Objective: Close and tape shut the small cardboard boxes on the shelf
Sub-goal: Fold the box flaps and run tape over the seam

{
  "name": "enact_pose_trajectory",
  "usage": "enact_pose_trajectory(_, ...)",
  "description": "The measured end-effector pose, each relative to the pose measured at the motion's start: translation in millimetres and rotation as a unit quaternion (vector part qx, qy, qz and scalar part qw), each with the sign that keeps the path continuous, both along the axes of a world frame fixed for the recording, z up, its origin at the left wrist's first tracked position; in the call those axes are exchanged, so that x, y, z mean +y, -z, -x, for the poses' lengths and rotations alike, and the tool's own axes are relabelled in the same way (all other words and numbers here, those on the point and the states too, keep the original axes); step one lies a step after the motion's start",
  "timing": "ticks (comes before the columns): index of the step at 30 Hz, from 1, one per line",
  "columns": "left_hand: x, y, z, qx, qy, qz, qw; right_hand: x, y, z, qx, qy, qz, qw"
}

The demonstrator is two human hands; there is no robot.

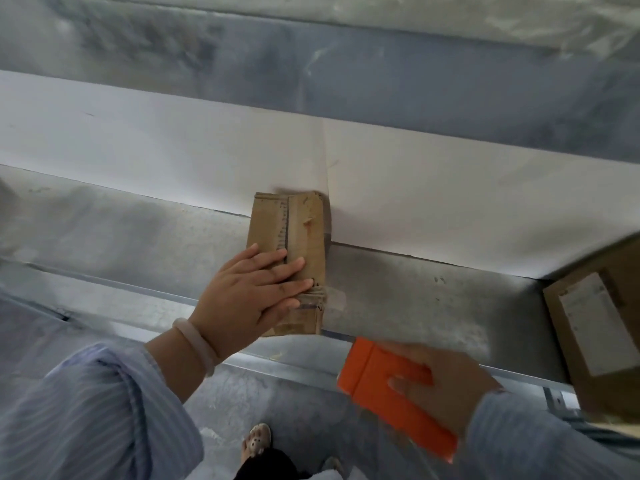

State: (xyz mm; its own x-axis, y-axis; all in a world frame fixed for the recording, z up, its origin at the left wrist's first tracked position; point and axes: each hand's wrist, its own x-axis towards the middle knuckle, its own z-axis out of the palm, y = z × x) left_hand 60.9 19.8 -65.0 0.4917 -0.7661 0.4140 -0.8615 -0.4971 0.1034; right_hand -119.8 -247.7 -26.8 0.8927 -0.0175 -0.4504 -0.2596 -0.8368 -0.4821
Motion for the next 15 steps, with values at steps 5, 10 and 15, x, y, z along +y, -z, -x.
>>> enact_pose_trajectory(5, -1, -3, 2, 0.037, -0.011, 0.003, 0.999, -33, -29, -21, -0.061, 0.000, 0.148, 0.987)
enact_pose_trajectory(10, 0, -7, 2, 0.055, -0.011, 0.006, 0.998, -62, 2, -41, -0.087, -0.064, 0.257, 0.960)
enact_pose_trajectory(15, -1, -8, 3, 0.052, -0.013, 0.013, 0.998, -81, 39, -48, -0.182, -0.059, 0.273, 0.943)
